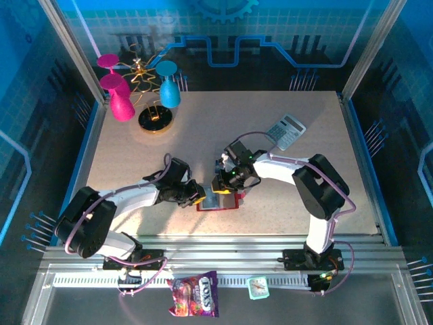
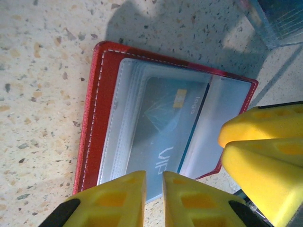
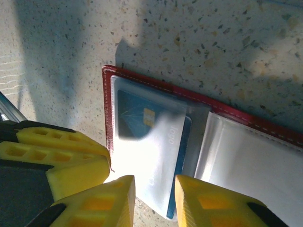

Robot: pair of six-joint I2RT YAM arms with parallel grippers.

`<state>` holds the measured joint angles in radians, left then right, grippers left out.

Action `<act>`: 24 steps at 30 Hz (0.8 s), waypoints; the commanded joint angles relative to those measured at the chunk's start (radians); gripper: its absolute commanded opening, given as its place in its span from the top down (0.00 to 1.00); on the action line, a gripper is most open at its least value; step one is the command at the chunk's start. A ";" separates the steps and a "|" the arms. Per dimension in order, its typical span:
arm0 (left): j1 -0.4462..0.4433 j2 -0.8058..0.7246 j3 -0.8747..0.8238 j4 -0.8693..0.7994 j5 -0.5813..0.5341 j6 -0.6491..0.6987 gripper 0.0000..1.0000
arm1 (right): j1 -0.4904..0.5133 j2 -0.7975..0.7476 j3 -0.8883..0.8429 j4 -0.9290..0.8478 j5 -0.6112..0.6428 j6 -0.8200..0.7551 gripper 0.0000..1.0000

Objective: Take the credit cards out of the card holder

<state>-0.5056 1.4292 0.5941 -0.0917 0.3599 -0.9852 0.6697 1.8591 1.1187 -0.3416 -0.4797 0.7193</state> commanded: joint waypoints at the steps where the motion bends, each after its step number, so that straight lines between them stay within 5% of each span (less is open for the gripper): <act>1: 0.007 0.016 0.036 -0.009 0.022 0.034 0.84 | 0.016 0.026 0.002 0.013 -0.020 0.017 0.70; 24: 0.026 0.068 0.058 -0.040 0.033 0.082 0.93 | 0.027 0.051 -0.002 0.026 -0.023 0.026 0.77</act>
<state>-0.4862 1.4792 0.6258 -0.1047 0.3645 -0.9333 0.6827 1.8988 1.1187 -0.3199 -0.4847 0.7376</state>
